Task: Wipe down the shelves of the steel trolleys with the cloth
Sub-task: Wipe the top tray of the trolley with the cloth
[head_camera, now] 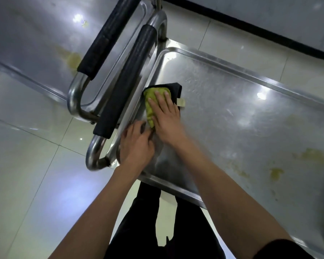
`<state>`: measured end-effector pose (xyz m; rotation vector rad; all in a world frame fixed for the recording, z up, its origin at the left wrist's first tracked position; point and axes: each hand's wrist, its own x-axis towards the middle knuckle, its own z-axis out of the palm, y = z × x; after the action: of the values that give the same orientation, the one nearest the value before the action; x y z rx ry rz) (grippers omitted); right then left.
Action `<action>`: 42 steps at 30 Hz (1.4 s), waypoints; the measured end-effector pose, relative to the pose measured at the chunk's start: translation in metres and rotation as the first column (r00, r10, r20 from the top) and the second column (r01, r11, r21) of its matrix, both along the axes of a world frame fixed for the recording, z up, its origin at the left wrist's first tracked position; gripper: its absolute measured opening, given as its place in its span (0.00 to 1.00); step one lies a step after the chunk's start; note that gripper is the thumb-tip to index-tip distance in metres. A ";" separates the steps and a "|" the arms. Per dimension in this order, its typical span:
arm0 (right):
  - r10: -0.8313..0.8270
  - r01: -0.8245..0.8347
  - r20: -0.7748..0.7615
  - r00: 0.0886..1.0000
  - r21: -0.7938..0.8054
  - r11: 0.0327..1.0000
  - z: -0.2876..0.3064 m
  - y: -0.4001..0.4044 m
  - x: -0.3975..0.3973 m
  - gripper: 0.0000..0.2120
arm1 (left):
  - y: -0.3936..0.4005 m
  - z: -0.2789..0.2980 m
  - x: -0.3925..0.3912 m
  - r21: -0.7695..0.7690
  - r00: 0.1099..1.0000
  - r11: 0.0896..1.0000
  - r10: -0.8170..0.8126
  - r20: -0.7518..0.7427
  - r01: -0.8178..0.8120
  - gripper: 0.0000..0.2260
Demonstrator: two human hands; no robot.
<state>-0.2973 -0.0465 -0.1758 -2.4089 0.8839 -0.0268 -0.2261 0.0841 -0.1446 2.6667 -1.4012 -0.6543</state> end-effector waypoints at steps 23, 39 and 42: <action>-0.312 0.313 0.021 0.950 -0.072 0.947 0.014 0.007 -0.188 0.25 | -0.033 0.023 -0.112 0.014 0.949 0.951 -0.311 0.046 0.310 0.16; -0.519 0.520 0.041 0.854 -0.069 0.851 0.006 0.000 -0.373 0.25 | -0.056 0.015 -0.188 0.044 0.940 0.949 -0.315 0.130 0.312 0.15; -0.510 0.510 0.025 0.860 -0.087 0.856 0.006 0.005 -0.363 0.25 | -0.055 0.016 -0.183 0.057 0.929 0.940 -0.342 0.143 0.338 0.15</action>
<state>-0.6602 -0.0416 -0.1699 -2.1803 1.5290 -0.2751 -0.4092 0.0289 -0.1291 2.5639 -1.9378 -0.5054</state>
